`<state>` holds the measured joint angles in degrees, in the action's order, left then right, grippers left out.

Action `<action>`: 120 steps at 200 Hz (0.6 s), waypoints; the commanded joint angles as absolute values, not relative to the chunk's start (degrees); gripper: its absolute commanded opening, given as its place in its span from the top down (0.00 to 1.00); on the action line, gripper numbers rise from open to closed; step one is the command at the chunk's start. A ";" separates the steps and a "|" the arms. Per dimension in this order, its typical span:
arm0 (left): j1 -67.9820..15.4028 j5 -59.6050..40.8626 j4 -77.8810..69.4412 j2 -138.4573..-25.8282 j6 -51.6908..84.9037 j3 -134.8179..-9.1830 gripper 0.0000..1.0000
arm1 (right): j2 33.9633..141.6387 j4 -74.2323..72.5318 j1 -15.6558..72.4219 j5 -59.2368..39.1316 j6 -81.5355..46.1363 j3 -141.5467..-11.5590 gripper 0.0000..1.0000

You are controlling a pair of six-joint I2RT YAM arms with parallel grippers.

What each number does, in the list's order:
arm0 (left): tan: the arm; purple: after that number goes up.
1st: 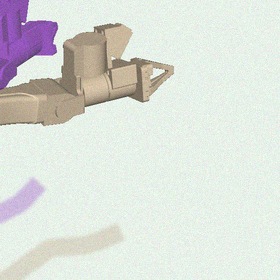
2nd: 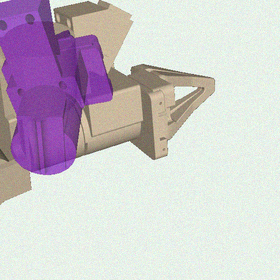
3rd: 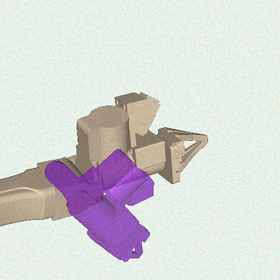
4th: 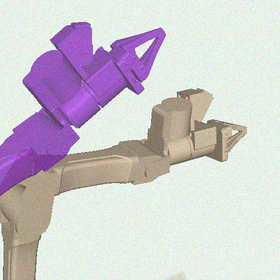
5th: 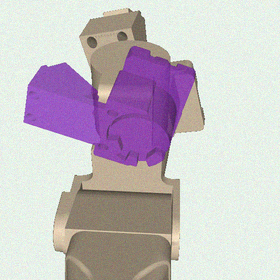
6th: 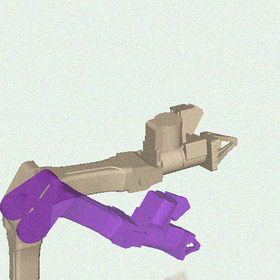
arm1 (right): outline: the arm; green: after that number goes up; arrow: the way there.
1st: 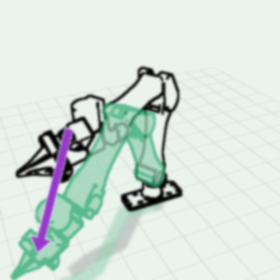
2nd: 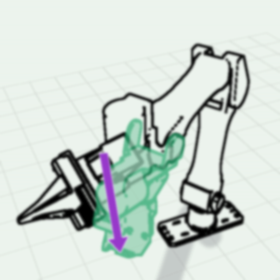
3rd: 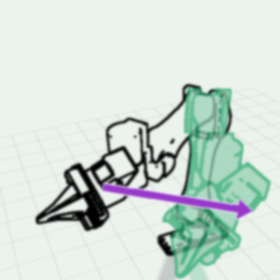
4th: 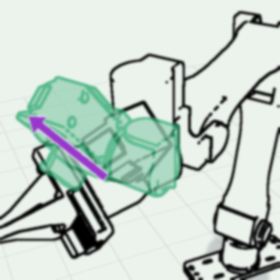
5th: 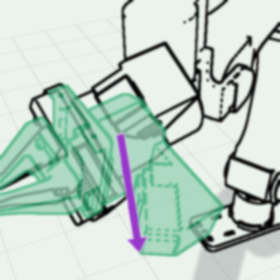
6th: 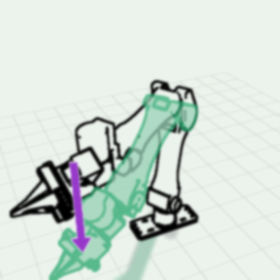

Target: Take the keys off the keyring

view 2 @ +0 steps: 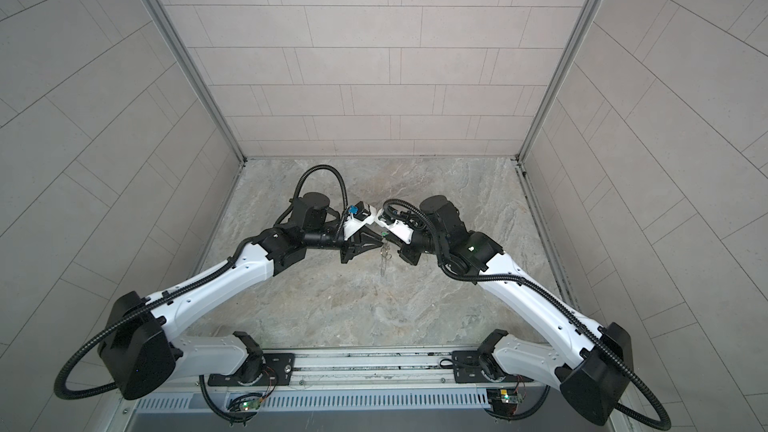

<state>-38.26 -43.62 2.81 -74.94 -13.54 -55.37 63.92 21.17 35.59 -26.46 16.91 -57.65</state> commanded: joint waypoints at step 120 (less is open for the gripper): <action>-38.34 -45.44 -1.74 -75.22 -10.60 -55.42 1.00 | 62.67 20.64 35.78 -19.74 16.70 -57.99 1.00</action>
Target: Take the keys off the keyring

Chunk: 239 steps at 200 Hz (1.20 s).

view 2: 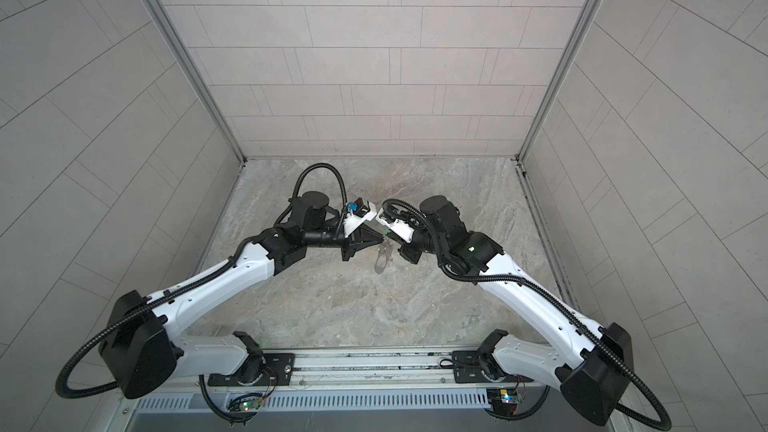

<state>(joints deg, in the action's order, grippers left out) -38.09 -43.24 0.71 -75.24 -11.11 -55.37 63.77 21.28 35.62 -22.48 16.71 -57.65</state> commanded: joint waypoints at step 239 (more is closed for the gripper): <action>-38.35 -47.79 -7.07 -74.70 -6.15 -54.70 1.00 | 58.71 20.88 37.96 -16.23 26.01 -57.60 0.96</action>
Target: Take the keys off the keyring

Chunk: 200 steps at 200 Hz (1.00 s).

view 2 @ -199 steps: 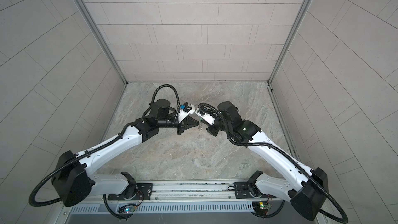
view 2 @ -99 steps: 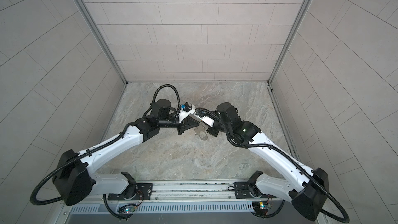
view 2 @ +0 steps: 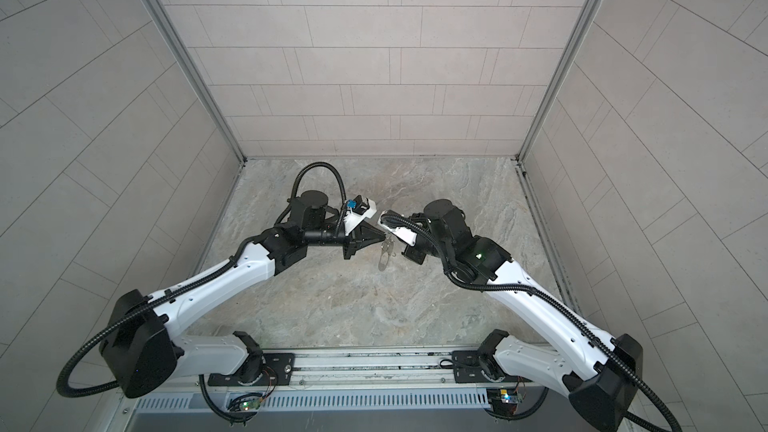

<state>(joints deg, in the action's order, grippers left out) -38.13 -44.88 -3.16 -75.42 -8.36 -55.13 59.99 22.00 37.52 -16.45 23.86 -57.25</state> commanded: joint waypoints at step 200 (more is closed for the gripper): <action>-38.33 -47.19 -9.13 -72.70 -4.59 -55.37 1.00 | 52.51 22.15 37.99 -14.00 24.02 -52.06 0.88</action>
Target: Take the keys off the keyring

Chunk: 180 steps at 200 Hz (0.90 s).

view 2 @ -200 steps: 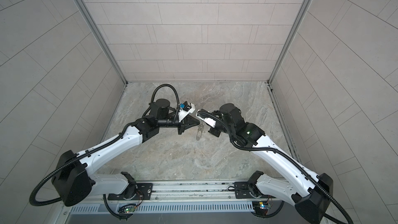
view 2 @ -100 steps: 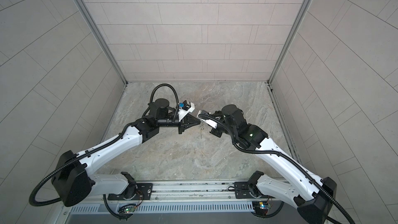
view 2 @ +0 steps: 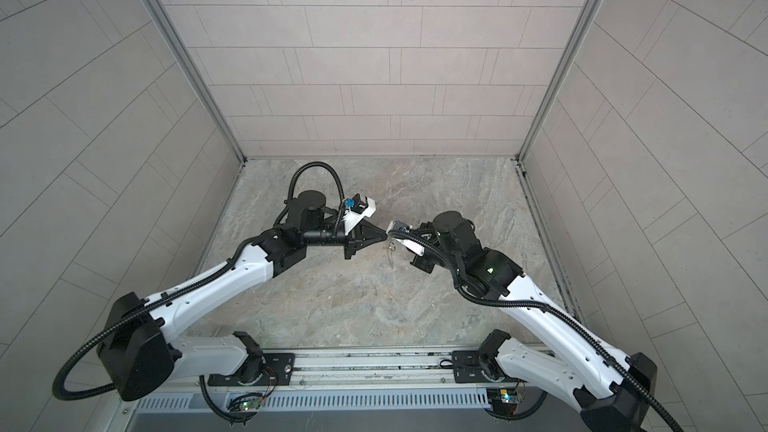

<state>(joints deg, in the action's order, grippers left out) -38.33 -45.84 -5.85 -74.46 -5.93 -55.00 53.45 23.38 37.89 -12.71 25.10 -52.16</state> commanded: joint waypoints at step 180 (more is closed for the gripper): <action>-39.53 -47.73 -3.88 -71.26 -16.58 -55.90 1.00 | 54.16 28.94 37.92 -26.16 23.05 -57.36 0.69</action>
<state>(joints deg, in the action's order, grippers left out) -38.72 -46.63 -3.79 -73.67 -11.31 -55.05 51.96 25.50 37.87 -21.28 23.31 -54.19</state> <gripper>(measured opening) 0.051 0.319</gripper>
